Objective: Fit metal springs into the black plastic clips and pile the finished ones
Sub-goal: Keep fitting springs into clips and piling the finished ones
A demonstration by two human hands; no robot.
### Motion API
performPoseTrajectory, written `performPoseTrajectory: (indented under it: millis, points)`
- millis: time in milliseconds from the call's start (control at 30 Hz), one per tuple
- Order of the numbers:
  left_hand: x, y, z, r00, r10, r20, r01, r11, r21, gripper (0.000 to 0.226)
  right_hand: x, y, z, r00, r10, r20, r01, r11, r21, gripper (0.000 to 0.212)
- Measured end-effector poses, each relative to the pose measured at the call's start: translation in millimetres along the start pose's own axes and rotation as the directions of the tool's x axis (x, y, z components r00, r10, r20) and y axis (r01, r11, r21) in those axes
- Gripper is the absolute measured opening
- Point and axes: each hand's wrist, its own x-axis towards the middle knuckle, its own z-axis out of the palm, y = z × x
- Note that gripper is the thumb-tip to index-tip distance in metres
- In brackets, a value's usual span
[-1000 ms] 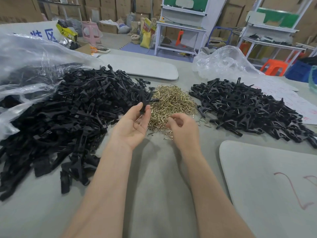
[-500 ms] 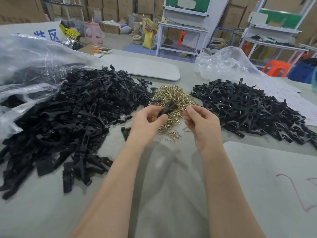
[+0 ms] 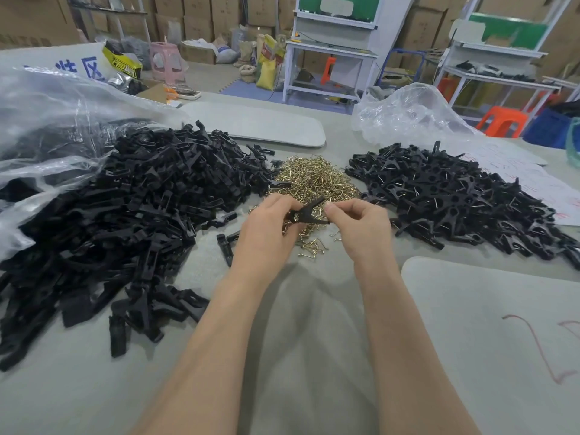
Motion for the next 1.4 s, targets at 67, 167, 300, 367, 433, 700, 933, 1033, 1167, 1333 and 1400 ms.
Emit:
performPoseTrajectory:
  millis: [67,167,300,367,433,700,933,1033,1167,1333,1400]
  points:
    - [0.2,0.4,-1.0,1.000,0.016,0.012,-0.016,1.000,0.002,0.020,0.1,1.1,1.1,1.000,0.003,-0.009,-0.003,1.000,0.002,0.022]
    - [0.5,-0.6,-1.5,0.999,0.018,0.036,-0.018,1.000,0.005,0.020,-0.3,2.0,0.1,1.000,0.018,0.004,-0.018,0.999,0.037,0.024]
    - [-0.8,-0.4,-2.6,0.997,0.004,0.080,-0.003,1.000,-0.004,0.020,-1.0,2.9,-1.1,0.998,0.045,0.036,-0.045,0.999,0.007,0.023]
    - [-0.6,-0.5,-4.6,0.995,-0.002,0.102,0.005,1.000,-0.026,0.019,-0.5,1.8,-2.0,0.991,0.111,0.075,-0.113,0.993,0.020,0.022]
    - [-0.2,-0.2,-7.3,0.989,-0.032,0.142,0.047,0.994,-0.101,0.017,1.2,0.1,-7.4,0.950,0.225,0.216,-0.254,0.960,0.117,0.021]
    - [1.1,10.1,-22.4,0.964,-0.030,0.265,0.119,0.938,-0.325,0.024,-4.0,11.7,-15.7,0.522,0.184,0.833,-0.680,0.679,0.276,0.056]
    - [3.1,10.9,-24.5,0.961,0.043,0.273,0.044,0.951,-0.306,0.020,-4.8,22.1,-3.5,0.494,0.118,0.862,-0.696,0.648,0.310,0.049]
    - [3.5,11.4,-26.3,0.961,0.063,0.268,0.029,0.945,-0.326,0.020,-7.4,25.8,1.1,0.536,0.075,0.841,-0.715,0.570,0.405,0.046]
    - [3.5,12.1,-27.0,0.962,0.096,0.257,-0.005,0.944,-0.331,0.027,-9.8,26.9,4.1,0.578,0.039,0.815,-0.712,0.513,0.480,0.051]
    - [2.6,9.4,-24.7,0.965,0.063,0.256,0.018,0.954,-0.300,0.024,-11.5,26.3,8.0,0.566,0.054,0.822,-0.728,0.500,0.469,0.047]
    - [2.2,7.3,-23.1,0.969,0.028,0.247,0.054,0.946,-0.321,0.018,-11.4,24.3,7.3,0.570,0.075,0.818,-0.726,0.513,0.459,0.045]
